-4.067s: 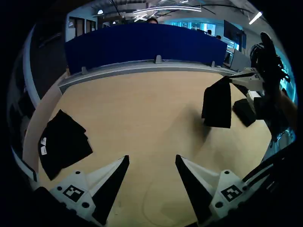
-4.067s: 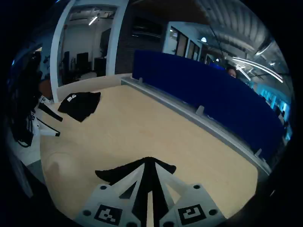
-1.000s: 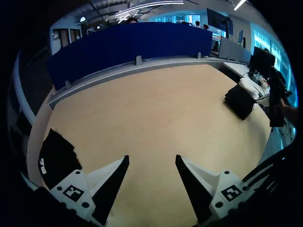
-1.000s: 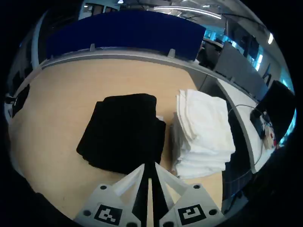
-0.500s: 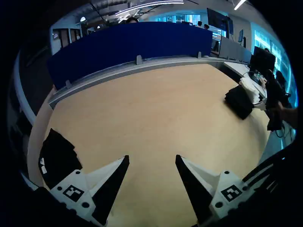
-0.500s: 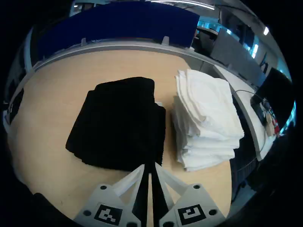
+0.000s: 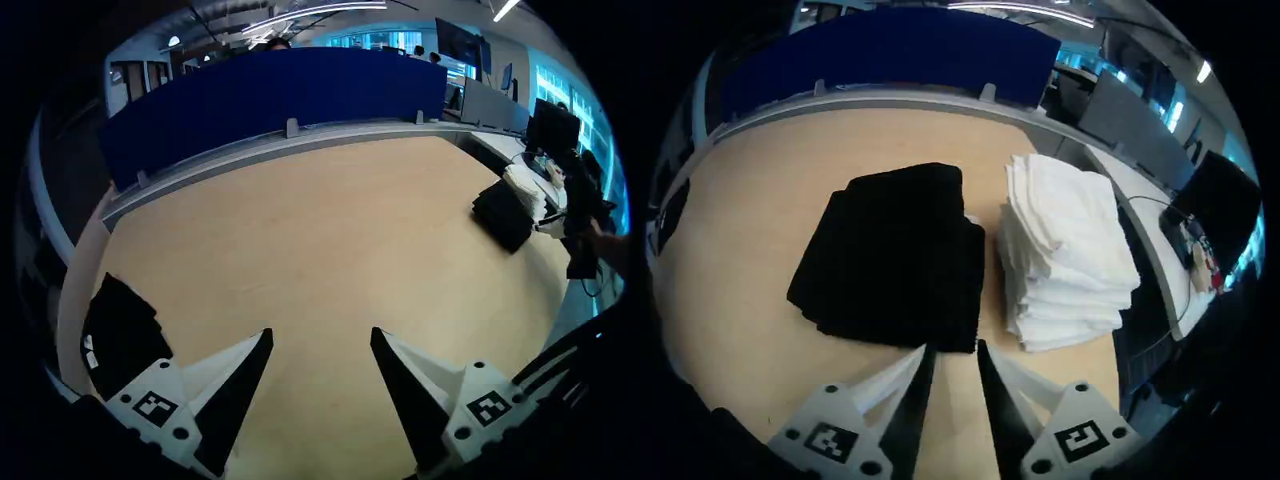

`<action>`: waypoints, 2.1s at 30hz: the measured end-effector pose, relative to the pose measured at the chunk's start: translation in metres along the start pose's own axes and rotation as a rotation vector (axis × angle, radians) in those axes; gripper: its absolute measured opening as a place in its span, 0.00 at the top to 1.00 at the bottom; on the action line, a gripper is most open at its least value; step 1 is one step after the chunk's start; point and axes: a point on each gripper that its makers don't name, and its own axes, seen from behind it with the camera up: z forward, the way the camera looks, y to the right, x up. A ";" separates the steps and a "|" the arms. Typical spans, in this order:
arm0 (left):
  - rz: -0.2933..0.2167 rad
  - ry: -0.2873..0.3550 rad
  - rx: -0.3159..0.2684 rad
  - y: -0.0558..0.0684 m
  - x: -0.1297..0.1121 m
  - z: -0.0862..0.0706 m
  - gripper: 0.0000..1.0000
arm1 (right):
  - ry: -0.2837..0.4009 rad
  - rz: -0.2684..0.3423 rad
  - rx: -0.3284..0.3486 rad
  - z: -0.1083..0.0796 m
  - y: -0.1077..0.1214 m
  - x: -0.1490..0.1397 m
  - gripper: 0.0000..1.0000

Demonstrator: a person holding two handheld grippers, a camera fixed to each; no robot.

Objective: Fold towel

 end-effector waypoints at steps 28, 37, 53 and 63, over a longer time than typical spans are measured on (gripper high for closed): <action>-0.017 0.000 0.025 -0.012 -0.007 -0.004 0.10 | 0.123 -0.045 0.112 0.026 -0.042 0.091 0.00; -0.035 -0.012 0.048 -0.016 -0.012 -0.006 0.10 | 0.140 -0.063 0.135 0.051 -0.048 0.124 0.00; -0.037 -0.018 0.065 -0.017 -0.014 -0.007 0.10 | 0.084 -0.017 0.146 0.083 -0.044 0.115 0.00; -0.039 -0.017 0.069 -0.019 -0.014 -0.008 0.10 | 0.097 -0.013 0.150 0.078 -0.046 0.121 0.00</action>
